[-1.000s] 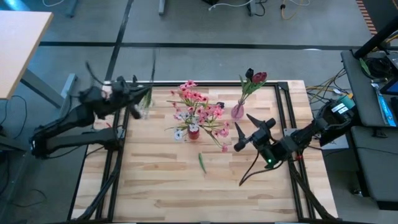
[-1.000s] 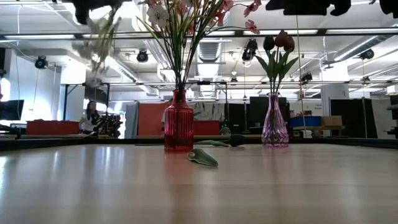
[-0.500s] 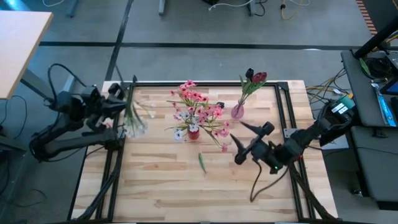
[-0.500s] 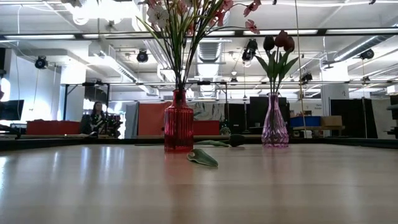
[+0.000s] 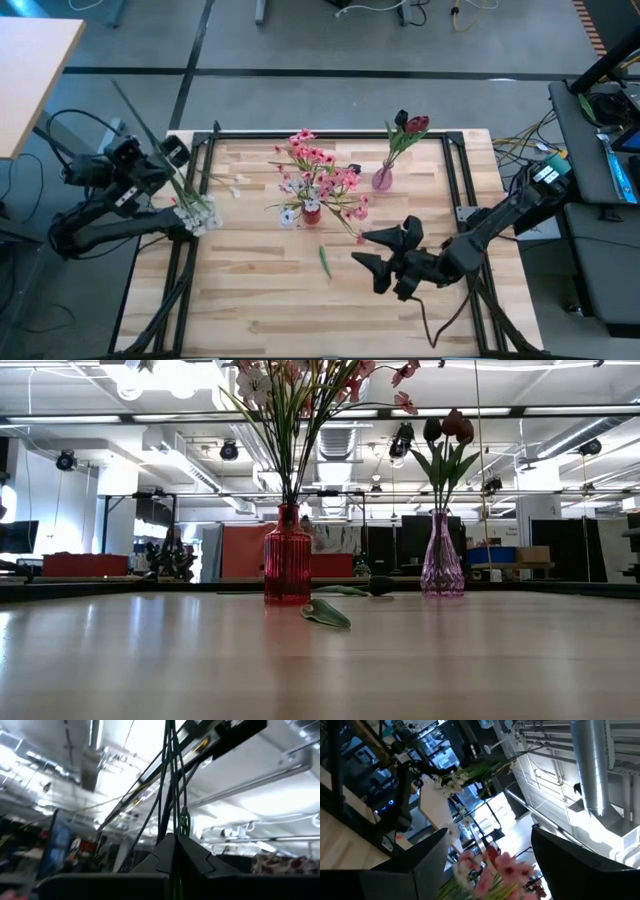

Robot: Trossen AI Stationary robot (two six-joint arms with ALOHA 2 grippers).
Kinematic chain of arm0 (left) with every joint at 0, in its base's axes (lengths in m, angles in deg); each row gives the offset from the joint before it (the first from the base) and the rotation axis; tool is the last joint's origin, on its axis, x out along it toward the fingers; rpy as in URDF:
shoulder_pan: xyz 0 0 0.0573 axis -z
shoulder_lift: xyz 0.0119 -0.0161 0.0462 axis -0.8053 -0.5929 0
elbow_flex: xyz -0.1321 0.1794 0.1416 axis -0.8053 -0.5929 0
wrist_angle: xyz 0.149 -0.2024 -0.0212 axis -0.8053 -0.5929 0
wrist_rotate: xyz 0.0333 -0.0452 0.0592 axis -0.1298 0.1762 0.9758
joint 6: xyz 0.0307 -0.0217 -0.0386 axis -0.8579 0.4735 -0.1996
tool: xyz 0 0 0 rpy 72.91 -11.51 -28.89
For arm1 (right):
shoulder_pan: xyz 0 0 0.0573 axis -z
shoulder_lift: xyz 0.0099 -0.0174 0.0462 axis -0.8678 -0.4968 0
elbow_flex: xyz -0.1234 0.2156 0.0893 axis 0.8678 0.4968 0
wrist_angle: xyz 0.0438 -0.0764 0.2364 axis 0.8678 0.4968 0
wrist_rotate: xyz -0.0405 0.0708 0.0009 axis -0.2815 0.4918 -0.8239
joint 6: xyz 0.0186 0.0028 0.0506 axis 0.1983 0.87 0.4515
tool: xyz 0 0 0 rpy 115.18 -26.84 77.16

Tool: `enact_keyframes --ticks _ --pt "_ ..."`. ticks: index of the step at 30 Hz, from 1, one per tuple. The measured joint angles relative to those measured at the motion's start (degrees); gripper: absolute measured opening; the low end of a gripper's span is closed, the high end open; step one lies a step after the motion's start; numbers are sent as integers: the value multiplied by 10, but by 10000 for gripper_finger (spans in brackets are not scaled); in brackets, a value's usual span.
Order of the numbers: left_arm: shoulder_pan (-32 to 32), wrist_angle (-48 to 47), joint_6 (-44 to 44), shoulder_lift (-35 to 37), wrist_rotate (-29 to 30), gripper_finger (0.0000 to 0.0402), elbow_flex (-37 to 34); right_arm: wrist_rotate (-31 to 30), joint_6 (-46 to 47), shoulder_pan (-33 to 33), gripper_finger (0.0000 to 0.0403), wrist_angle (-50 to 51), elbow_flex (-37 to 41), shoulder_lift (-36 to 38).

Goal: Sort flowers into vase by color
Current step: Put the white flowers into the red vase

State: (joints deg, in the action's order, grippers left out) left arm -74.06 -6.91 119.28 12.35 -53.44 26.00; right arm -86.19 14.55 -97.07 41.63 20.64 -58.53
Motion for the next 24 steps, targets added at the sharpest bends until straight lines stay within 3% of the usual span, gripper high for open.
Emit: enact_keyframes --ticks 6,11,16,19,24 --pt "5 124 65 -91 2 0 8 0 -1 0 274 102 -83 0" --pt "48 210 82 -175 2 0 40 17 -26 0 274 196 -150 0" --pt "124 226 35 -235 6 0 99 75 -206 5 274 207 -212 -1" --pt "183 209 -5 -276 43 0 127 118 -327 19 274 208 -244 -3" --pt "260 165 -64 -348 114 0 174 135 -409 56 274 208 -282 -14"
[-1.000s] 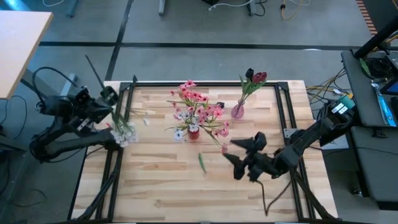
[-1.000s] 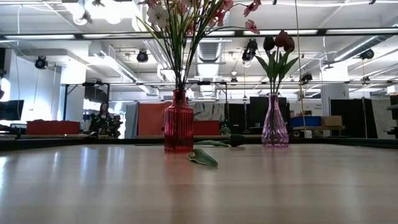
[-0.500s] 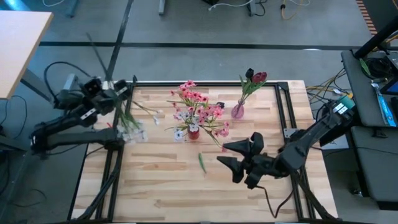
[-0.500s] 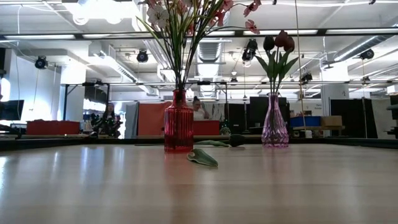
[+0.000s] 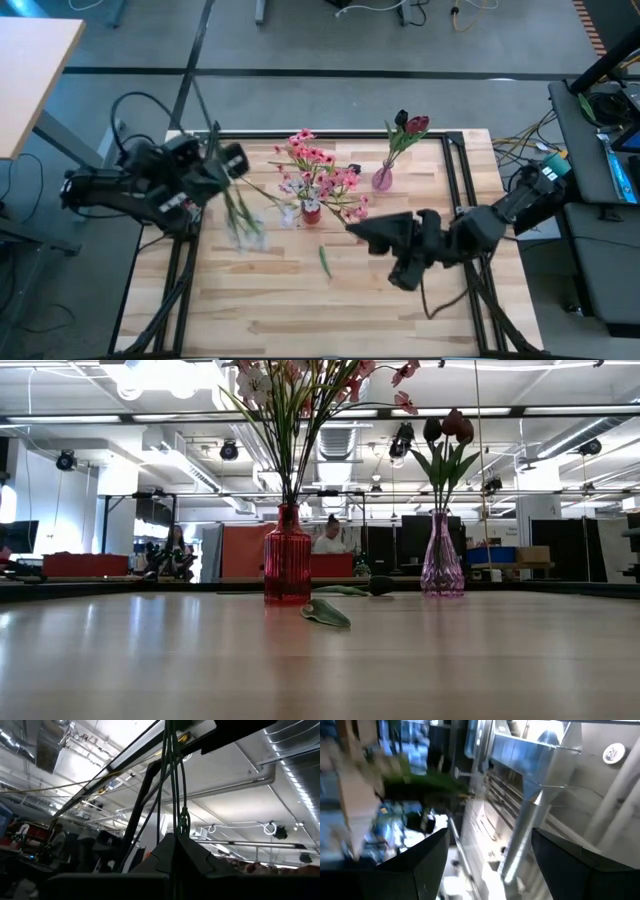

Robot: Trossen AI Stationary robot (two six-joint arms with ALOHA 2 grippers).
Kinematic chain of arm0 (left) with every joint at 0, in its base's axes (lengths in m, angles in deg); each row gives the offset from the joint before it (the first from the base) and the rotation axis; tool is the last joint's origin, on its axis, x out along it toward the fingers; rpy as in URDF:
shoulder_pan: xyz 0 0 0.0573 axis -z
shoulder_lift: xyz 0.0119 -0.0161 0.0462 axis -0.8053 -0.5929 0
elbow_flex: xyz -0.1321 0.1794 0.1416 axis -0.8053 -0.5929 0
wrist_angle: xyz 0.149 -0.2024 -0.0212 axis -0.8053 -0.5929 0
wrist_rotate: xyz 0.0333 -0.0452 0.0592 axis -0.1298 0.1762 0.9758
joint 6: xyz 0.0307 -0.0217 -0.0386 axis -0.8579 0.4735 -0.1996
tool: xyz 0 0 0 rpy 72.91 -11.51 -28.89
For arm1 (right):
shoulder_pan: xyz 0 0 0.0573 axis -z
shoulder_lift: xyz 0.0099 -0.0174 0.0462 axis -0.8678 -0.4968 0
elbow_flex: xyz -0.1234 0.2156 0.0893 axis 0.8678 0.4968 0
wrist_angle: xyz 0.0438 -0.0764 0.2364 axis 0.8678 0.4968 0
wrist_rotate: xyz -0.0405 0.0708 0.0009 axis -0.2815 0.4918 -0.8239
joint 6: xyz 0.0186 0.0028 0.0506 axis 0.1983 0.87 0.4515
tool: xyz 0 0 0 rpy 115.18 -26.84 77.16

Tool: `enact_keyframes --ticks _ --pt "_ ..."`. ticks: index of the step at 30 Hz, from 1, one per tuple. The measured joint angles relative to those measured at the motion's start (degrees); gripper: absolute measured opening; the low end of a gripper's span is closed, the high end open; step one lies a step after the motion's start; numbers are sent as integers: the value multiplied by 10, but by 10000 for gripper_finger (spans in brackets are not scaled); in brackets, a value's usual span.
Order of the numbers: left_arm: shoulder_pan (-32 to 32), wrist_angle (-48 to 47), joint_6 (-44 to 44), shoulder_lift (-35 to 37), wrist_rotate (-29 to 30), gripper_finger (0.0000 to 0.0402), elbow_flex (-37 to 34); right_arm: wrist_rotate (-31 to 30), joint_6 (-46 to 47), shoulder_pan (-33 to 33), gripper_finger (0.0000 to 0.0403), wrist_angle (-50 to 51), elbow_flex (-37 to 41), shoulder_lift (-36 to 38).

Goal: Sort flowers into vase by color
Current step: Put the white flowers into the red vase

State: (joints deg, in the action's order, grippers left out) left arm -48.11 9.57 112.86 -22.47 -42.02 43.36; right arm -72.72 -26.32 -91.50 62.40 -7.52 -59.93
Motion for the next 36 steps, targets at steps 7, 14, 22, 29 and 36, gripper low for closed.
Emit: enact_keyframes --ticks 7,14,22,29,36 --pt "69 0 -35 -79 76 0 40 67 -194 51 264 0 -17 -20" --pt "113 53 -46 -159 154 0 46 142 -304 91 242 0 -20 -33" --pt "117 118 60 -248 159 0 48 181 -362 107 228 7 -20 -44" --pt "115 136 82 -264 159 0 49 196 -379 107 227 8 -20 -64" --pt "115 132 70 -264 159 0 49 210 -385 107 196 -5 -20 -71"
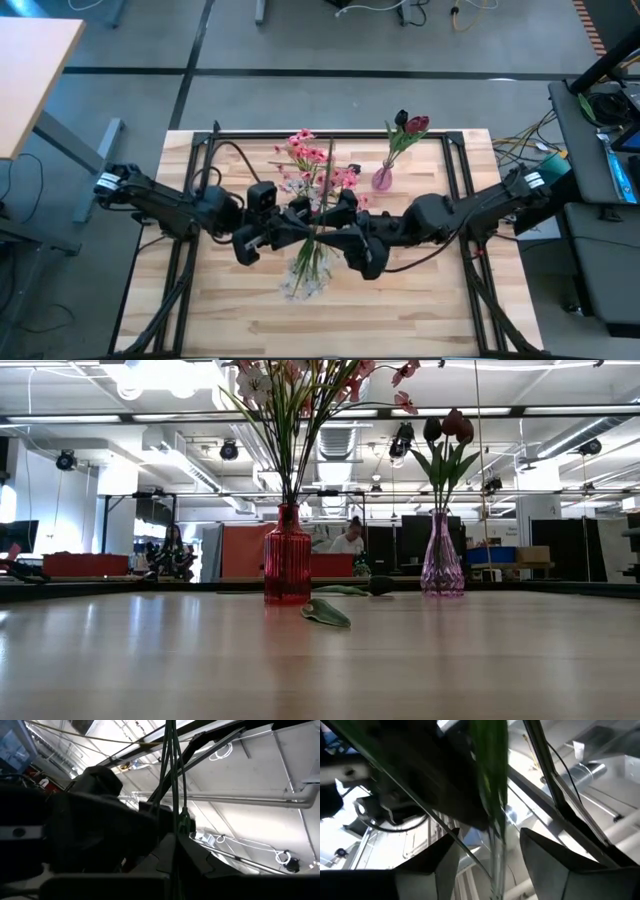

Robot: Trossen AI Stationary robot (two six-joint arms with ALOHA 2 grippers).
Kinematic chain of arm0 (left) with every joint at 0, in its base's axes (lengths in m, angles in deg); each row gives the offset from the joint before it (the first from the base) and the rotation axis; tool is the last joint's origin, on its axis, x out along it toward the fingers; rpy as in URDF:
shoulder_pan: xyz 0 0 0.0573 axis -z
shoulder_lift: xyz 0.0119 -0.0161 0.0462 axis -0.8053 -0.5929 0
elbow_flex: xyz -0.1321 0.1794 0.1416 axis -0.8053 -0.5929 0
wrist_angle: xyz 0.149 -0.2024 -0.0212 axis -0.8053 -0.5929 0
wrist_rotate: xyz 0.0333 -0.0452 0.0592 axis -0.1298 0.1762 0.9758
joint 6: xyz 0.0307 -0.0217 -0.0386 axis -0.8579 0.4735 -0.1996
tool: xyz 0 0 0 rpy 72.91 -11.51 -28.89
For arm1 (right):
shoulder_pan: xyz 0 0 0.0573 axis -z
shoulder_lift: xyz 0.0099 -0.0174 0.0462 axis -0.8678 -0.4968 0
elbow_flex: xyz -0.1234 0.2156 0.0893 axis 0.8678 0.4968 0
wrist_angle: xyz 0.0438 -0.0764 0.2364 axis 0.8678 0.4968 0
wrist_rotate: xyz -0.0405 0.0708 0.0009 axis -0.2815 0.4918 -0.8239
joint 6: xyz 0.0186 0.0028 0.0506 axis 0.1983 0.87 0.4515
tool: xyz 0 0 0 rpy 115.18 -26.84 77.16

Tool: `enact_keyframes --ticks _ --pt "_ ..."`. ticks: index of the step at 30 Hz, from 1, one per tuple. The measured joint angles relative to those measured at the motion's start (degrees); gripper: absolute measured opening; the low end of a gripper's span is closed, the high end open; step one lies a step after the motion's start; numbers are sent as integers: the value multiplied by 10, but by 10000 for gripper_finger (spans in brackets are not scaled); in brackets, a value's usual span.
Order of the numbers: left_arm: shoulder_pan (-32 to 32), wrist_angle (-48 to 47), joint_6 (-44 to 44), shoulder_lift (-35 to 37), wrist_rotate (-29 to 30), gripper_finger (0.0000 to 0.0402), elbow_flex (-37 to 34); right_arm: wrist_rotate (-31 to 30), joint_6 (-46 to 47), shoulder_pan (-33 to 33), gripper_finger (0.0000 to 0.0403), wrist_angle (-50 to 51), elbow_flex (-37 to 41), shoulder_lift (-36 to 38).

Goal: Sort flowers into vase by color
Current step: Put the white flowers into the red vase

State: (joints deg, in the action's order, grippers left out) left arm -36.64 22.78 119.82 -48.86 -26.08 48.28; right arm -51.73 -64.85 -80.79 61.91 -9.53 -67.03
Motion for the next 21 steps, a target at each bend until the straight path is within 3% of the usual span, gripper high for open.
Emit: enact_keyframes --ticks 9,16,21 --pt "0 -31 -2 -1 14 0 0 0 0 5 122 -15 0 1" --pt "-1 -31 -16 0 16 0 0 -18 1 9 21 -15 0 0" --pt "-1 -32 -83 4 14 25 0 -19 7 9 13 -15 0 0"
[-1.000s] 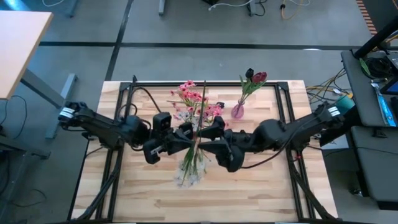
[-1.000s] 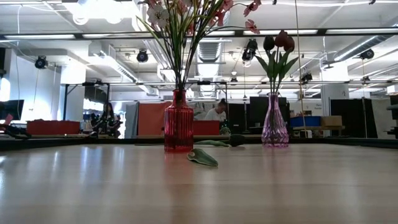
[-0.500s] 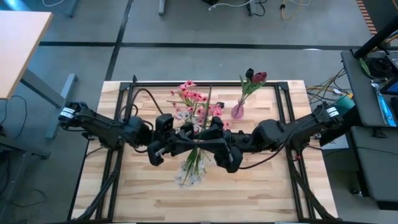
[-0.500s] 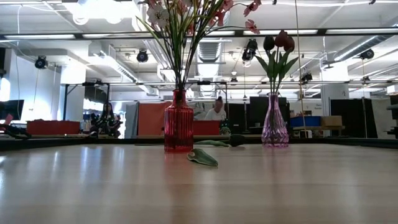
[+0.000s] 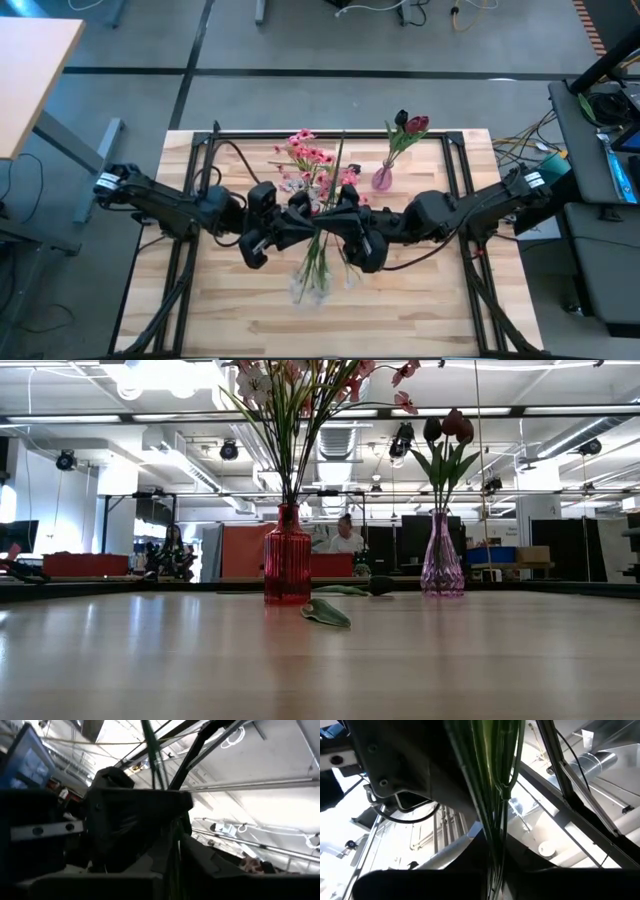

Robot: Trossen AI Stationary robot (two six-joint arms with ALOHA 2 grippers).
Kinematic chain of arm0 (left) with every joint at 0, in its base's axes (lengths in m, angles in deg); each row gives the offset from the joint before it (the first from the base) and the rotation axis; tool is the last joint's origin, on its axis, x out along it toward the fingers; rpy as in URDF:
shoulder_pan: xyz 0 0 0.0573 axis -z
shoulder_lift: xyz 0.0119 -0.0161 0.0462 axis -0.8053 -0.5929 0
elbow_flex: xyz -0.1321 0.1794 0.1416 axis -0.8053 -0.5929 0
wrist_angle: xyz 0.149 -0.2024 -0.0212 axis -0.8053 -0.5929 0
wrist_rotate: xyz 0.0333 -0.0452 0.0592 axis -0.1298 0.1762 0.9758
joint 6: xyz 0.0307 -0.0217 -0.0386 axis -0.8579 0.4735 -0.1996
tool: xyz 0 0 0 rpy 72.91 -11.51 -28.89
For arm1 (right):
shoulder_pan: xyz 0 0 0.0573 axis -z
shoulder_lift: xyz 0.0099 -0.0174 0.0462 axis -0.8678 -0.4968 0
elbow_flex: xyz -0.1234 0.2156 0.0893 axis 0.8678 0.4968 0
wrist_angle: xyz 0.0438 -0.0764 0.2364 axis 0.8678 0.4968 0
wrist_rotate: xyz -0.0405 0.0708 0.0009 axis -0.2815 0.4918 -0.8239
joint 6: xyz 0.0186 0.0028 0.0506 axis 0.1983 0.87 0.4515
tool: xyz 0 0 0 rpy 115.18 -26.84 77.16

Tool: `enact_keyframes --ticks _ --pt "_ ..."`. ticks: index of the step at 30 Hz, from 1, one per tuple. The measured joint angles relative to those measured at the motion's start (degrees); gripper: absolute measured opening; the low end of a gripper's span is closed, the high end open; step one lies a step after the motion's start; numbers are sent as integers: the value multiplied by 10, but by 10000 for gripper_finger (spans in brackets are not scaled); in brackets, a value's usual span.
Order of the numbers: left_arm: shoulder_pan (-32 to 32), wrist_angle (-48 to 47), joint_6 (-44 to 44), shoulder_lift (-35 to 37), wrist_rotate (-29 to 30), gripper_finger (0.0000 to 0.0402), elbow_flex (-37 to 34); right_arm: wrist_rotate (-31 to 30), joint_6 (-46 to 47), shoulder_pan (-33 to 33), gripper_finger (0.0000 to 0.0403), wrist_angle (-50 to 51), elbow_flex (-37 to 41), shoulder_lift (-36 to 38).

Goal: Sort flowers into vase by color
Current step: Put the white flowers into the red vase

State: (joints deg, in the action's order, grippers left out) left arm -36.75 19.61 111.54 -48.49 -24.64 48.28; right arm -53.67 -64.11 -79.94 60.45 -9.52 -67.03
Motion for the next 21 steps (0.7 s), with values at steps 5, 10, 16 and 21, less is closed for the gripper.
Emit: enact_keyframes --ticks 5,10,16,21 --pt "0 -17 -51 10 -5 92 0 0 2 -3 13 -7 0 1" --pt "0 -68 -87 23 -5 186 0 0 47 -22 13 -32 0 12" --pt "0 -151 -182 64 -30 276 0 -67 298 -72 12 -31 0 31" --pt "15 -254 -325 104 -36 296 0 -221 561 -130 12 -24 0 42"
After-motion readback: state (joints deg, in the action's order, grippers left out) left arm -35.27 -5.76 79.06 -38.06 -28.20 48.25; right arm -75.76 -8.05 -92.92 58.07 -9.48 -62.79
